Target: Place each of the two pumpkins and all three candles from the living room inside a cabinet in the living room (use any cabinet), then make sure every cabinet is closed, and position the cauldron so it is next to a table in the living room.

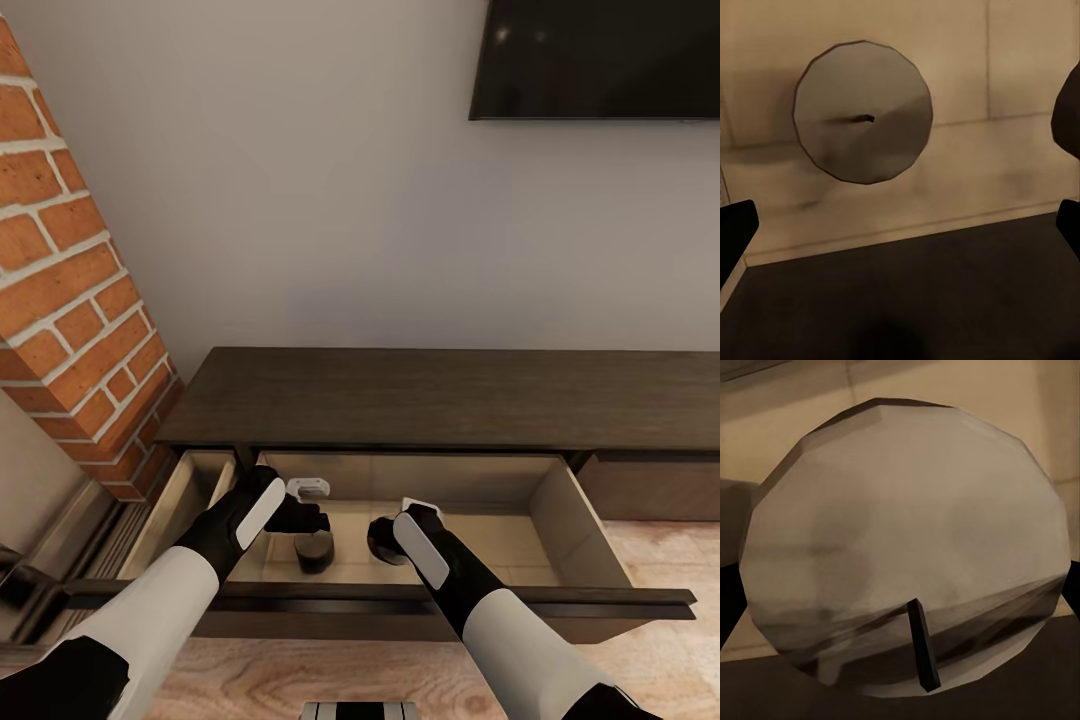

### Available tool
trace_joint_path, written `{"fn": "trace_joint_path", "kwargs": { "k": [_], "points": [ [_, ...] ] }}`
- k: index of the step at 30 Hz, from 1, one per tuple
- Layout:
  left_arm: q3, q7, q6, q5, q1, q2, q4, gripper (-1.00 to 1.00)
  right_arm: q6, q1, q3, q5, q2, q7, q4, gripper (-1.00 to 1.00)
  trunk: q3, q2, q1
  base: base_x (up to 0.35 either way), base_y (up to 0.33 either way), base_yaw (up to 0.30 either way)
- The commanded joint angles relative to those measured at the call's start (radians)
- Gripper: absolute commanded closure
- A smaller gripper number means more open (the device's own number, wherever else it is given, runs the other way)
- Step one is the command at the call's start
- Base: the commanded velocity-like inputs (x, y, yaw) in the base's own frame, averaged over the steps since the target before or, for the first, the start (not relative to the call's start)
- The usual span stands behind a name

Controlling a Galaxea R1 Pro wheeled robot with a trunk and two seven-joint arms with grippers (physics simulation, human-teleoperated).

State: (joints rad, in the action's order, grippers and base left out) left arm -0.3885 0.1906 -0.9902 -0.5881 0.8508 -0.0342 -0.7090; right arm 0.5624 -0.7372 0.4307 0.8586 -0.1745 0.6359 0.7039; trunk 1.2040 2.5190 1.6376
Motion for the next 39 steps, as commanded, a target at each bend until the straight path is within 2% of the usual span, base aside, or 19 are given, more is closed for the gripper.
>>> {"fn": "trace_joint_path", "kwargs": {
  "k": [1, 23, 25, 28, 30, 32, 34, 39],
  "points": [
    [-0.003, 0.01, -0.002, -0.011, 0.001, 0.0, -0.001, -1.0, 0.002, -0.001, 0.002, 0.007, 0.0, 0.008, 0.001, -1.0, 0.001, 0.0, 0.0, 0.003, 0.0, 0.0],
    [0.001, 0.007, -0.01, -0.011, 0.001, 0.002, -0.007, -1.0, 0.014, -0.005, 0.001, 0.01, 0.0, 0.021, 0.007, -1.0, 0.001, 0.0, 0.0, 0.037, 0.0, 0.0],
    [0.002, 0.006, -0.012, -0.011, 0.001, 0.002, -0.019, -1.0, 0.058, -0.009, 0.001, 0.026, 0.0, 0.022, 0.023, -1.0, 0.005, 0.001, 0.0, 0.001, 0.0, 0.0],
    [0.002, 0.007, -0.014, -0.012, 0.001, 0.002, -0.038, -1.0, 0.106, -0.015, 0.0, 0.096, 0.0, 0.037, 0.037, -1.0, 0.005, 0.001, 0.0, 0.0, 0.0, 0.0],
    [0.003, 0.007, -0.014, -0.012, 0.001, 0.002, -0.046, -1.0, 0.122, -0.02, 0.0, 0.147, 0.0, 0.093, 0.049, -1.0, 0.005, 0.001, 0.0, 0.0, 0.0, 0.0],
    [0.002, 0.007, -0.014, -0.012, 0.001, 0.002, -0.05, -1.0, 0.129, -0.024, 0.0, 0.18, 0.0, 0.134, 0.055, -1.0, 0.005, 0.001, 0.0, 0.0, 0.0, 0.0],
    [0.003, 0.007, -0.014, -0.012, 0.001, 0.002, -0.052, -1.0, 0.133, -0.025, 0.0, 0.199, 0.0, 0.157, 0.058, -1.0, 0.009, 0.001, 0.001, 0.0, 0.0, 0.0],
    [0.002, 0.006, -0.015, -0.012, 0.001, 0.002, -0.053, -1.0, 0.136, -0.026, 0.0, 0.214, 0.0, 0.175, 0.061, -1.0, 0.016, 0.001, 0.002, 0.0, 0.0, 0.0]
  ]
}}
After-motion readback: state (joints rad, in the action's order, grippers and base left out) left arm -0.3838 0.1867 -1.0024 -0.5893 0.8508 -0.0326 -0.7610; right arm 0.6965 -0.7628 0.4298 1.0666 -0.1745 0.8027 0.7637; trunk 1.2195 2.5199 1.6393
